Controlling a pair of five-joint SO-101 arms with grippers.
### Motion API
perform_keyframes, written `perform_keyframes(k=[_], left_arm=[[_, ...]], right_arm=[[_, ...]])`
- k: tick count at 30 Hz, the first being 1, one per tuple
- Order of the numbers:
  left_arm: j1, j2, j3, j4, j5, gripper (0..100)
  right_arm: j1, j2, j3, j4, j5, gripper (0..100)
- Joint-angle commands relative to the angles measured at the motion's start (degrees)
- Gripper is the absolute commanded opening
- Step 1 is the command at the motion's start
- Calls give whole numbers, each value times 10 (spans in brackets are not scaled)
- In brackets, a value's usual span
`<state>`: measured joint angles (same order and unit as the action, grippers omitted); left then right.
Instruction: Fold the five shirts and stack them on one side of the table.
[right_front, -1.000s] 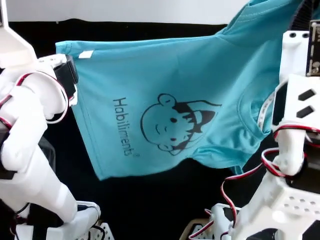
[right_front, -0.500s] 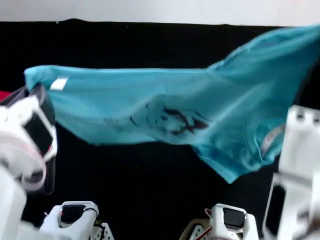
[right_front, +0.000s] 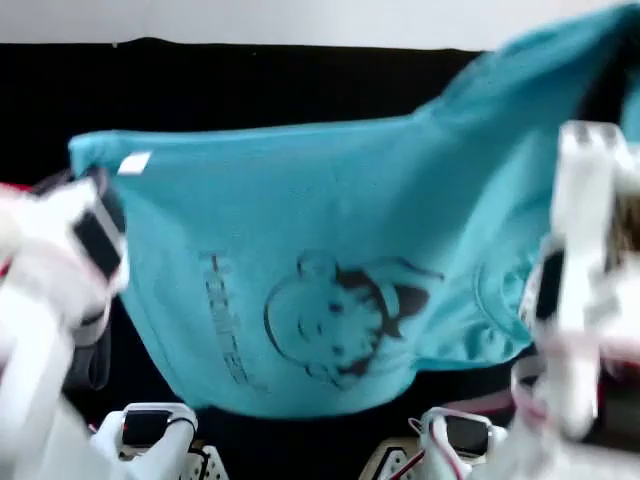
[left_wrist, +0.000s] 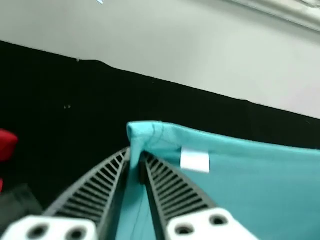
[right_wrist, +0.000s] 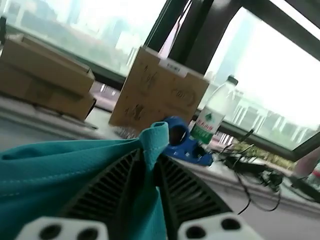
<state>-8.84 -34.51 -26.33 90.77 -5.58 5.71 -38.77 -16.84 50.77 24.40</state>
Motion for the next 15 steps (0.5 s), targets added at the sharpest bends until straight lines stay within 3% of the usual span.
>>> perform_keyframes(k=[1, 8, 15], left_arm=[[-9, 70, 38, -100, -5, 8], [-19, 215, 42, -218, -5, 8], [-28, 274, 47, -236, -5, 8]], right_arm=[[-27, 80, 16, -65, 6, 5], [-59, 281, -36, -183, 5, 5], [-65, 414, -109, -157, 4, 5]])
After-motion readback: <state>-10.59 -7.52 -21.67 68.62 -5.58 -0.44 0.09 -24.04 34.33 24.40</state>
